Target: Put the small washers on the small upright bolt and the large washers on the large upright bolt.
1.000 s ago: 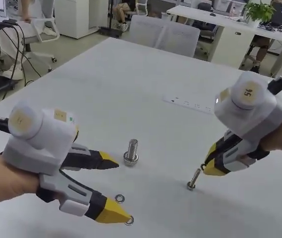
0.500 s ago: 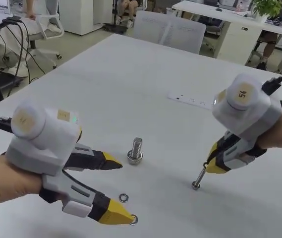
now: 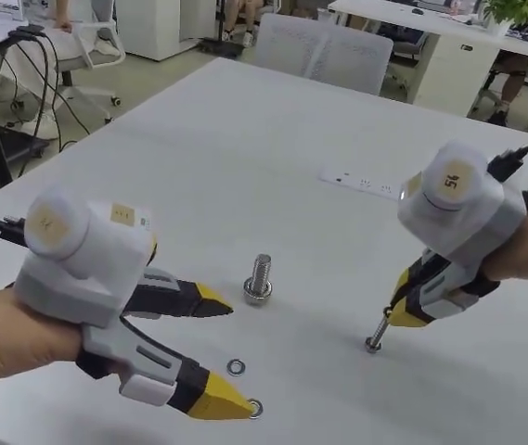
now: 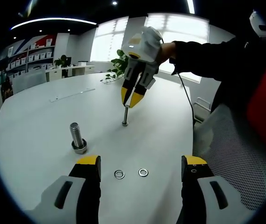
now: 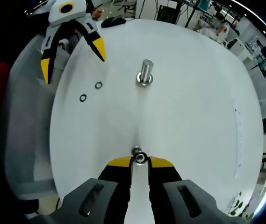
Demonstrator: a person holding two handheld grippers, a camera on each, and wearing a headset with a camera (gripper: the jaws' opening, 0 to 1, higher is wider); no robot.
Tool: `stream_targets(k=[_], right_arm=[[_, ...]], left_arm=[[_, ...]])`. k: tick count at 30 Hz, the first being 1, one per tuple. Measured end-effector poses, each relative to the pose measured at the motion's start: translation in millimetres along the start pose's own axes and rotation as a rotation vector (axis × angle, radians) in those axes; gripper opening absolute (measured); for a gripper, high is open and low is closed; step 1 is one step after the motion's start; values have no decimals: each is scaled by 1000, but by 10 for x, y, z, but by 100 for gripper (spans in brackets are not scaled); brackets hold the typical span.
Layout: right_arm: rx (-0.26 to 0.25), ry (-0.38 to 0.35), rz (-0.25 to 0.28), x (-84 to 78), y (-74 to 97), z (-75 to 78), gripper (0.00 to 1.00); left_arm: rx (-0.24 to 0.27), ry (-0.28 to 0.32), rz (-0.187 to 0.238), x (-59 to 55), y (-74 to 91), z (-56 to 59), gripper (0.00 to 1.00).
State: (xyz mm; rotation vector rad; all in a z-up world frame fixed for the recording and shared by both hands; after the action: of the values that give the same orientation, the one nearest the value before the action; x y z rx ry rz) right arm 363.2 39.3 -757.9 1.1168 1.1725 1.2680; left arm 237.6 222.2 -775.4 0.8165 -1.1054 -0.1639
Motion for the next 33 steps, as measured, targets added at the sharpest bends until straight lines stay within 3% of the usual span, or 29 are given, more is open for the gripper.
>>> stream_targets(k=[19,33], right_arm=[[22,-1,-7,8,-149,-35,14],[43,0,-32,41,-388,-62,14]], left_arm=[[0,2,-4,-14,-5,15,69],[1,6,-5,-19,-7,23,69]])
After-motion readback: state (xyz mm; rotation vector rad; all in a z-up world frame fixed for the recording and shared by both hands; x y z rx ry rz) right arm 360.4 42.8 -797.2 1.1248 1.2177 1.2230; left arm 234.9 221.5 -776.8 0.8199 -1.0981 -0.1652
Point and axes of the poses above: the centre of the closed fingertips' face, and the gripper's own axes: y roughly backward along the fingers, z roughly to its right, x roughly out of its top, the point moved 6 cm from there along y, roughly backward along the fingers, and after that the axes turned 15 degrees about -z, right-handed, at the moved point
